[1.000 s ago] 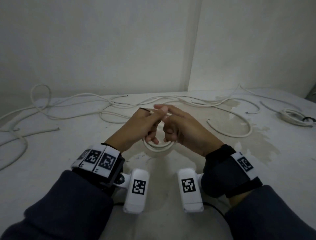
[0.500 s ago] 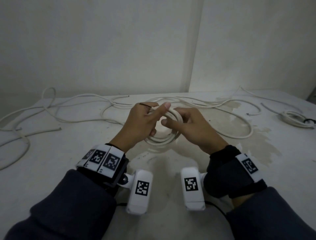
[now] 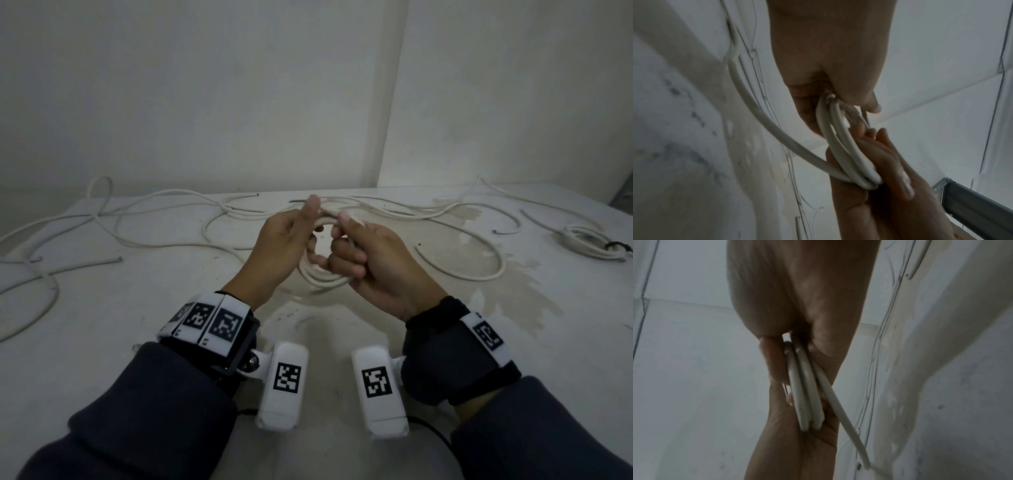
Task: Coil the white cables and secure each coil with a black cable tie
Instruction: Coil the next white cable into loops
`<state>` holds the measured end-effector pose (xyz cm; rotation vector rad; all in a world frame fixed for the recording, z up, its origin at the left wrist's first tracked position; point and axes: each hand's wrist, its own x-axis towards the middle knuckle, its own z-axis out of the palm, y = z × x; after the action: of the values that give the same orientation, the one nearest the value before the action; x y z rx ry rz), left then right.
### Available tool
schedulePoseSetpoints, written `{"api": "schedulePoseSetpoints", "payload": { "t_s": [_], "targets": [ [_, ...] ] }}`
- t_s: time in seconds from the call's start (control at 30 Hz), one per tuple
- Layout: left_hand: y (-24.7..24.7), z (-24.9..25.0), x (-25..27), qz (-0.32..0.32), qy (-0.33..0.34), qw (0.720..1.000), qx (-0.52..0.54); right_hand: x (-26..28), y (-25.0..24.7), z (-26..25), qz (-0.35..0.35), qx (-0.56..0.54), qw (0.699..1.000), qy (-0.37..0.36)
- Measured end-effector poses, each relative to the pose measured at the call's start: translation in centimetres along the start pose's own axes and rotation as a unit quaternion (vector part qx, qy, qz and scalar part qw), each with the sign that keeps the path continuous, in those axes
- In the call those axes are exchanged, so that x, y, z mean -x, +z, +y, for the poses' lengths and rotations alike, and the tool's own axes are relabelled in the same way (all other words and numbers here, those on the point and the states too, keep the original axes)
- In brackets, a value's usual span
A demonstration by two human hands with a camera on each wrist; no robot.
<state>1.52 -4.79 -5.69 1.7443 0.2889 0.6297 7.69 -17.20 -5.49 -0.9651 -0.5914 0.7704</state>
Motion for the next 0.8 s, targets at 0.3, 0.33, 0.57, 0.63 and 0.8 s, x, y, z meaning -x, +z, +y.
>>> {"api": "schedulePoseSetpoints", "payload": {
  "t_s": [0.3, 0.33, 0.57, 0.63, 0.8],
  "targets": [
    [-1.4, -0.6, 0.0, -0.013, -0.074, 0.987, -0.139, -0.7, -3.0, -1.1, 0.167, -0.130, 0.972, -0.104],
    [-1.3, -0.4, 0.2, -0.051, -0.105, 0.983, -0.139, -0.7, -3.1, -1.1, 0.178, -0.138, 0.968, -0.112],
    [-0.4, 0.0, 0.9, -0.161, -0.314, 0.935, 0.026, -0.7, -3.1, -1.1, 0.169, -0.213, 0.957, -0.104],
    [-0.4, -0.4, 0.6, -0.083, -0.284, 0.945, 0.138, -0.8, -2.9, -0.8, 0.155, -0.208, 0.962, -0.088],
    [-0.4, -0.4, 0.2, -0.023, -0.222, 0.914, 0.338, -0.8, -3.1, -0.9, 0.163, -0.174, 0.968, -0.079]
  ]
}}
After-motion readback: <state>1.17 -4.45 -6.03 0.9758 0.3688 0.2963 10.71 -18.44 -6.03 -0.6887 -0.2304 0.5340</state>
